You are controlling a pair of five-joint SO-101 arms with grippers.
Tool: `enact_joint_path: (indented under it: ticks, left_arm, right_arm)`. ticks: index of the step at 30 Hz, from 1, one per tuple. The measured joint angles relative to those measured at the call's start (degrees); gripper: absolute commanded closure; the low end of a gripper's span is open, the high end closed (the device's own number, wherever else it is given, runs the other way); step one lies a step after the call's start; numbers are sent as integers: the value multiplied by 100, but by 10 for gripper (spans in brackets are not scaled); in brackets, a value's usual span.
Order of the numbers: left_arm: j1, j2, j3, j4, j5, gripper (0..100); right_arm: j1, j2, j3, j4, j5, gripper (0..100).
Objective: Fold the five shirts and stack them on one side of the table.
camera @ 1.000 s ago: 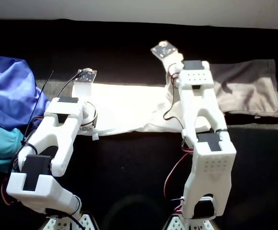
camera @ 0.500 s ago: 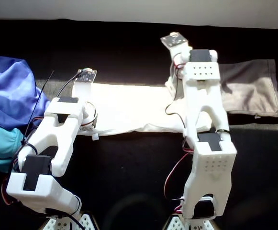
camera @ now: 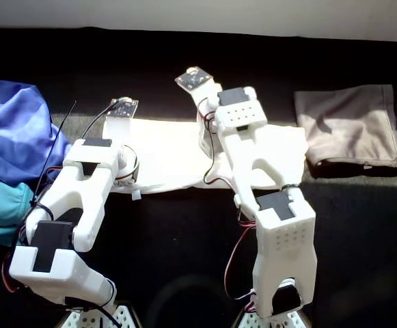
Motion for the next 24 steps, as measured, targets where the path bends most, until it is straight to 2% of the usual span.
enact_joint_path:
  ticks: [5, 10, 17, 24]
  left_arm:
    - [0, 0, 0, 0, 0, 991]
    - [0, 0, 0, 0, 0, 991]
    - [0, 0, 0, 0, 0, 991]
    - [0, 0, 0, 0, 0, 991]
  right_arm:
    - [26, 0, -44, -123, -378, 992]
    - [299, -79, -492, 343, -1029, 992]
    - [316, -97, -519, 1222, -1099, 992]
    - [308, 18, -536, 835, -1099, 992]
